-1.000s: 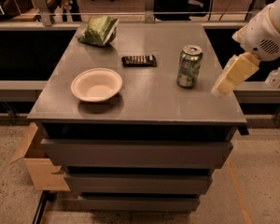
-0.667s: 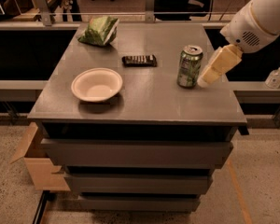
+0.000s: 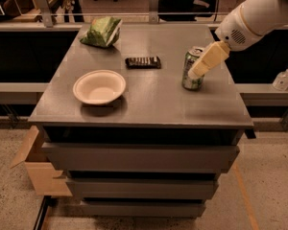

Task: Move green can near paper bowl

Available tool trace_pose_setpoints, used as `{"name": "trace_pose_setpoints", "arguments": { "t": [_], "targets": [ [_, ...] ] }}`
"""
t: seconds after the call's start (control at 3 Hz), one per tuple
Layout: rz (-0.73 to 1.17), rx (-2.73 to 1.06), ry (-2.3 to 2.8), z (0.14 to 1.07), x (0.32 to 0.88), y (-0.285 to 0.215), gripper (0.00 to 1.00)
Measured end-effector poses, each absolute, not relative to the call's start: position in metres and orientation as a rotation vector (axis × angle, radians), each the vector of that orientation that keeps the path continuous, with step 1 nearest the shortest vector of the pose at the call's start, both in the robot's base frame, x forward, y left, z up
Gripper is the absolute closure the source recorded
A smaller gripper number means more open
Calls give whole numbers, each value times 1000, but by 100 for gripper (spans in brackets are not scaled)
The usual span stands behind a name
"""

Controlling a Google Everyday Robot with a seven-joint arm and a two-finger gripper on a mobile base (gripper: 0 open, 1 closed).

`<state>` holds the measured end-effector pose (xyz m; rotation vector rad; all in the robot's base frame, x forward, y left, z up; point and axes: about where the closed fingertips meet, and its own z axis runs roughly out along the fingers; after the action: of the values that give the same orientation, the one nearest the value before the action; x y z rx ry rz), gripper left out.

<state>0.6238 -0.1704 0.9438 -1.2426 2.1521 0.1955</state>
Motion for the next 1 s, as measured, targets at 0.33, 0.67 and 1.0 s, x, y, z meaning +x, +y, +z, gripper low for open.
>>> {"name": "trace_pose_setpoints", "arguments": {
  "t": [0.33,0.67,1.0],
  "targets": [
    [243,-1204,2152,930,640,-166,0],
    [279,-1184,2157,916,650,-164,0],
    [306,-1168,2162,905,655,-164,18]
  ]
}}
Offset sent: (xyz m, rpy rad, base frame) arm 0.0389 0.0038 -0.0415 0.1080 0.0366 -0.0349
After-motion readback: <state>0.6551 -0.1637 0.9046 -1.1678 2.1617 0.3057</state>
